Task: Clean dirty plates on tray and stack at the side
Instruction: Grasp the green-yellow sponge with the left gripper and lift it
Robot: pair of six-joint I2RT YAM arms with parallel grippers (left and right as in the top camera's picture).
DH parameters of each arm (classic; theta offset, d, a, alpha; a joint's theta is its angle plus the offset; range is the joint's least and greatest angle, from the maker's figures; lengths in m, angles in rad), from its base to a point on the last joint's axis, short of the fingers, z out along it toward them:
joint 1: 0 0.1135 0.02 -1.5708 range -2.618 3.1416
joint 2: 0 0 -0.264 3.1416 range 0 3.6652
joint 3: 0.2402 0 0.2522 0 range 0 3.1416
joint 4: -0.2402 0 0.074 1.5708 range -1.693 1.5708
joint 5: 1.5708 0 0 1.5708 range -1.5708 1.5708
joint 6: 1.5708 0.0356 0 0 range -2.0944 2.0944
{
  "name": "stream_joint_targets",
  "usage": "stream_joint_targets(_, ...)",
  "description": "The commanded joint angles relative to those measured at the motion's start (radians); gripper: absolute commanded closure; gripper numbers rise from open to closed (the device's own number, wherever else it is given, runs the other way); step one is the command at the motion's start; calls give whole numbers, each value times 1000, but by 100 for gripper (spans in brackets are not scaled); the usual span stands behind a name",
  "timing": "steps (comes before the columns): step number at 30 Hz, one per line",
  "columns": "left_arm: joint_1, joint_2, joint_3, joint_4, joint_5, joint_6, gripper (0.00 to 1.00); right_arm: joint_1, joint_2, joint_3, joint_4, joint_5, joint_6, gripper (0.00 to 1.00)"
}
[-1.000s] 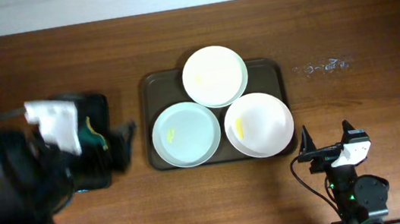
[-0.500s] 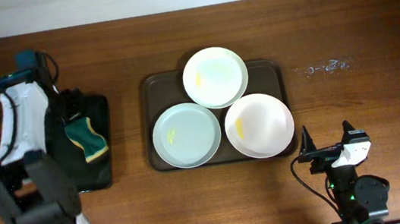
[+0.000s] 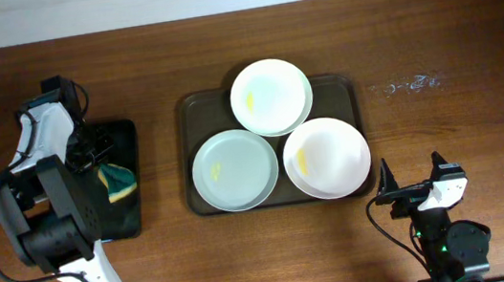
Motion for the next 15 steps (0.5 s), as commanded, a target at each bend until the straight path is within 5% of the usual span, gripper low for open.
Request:
stream_joint_targets(1,9,72,-17,-16,-19,-3,55,-3,-7,-6,-5,-2,0,2)
stream_joint_targets(2,9,72,-3,-50,31,-2,1,-3,-7,-6,-5,-2,0,2)
stream_joint_targets(8,7,72,126,-391,150,-2,1,-3,-7,-6,-5,-2,0,2)
stream_joint_targets(15,7,72,69,-327,161,-3,4,-3,-7,-6,-5,-2,0,1)
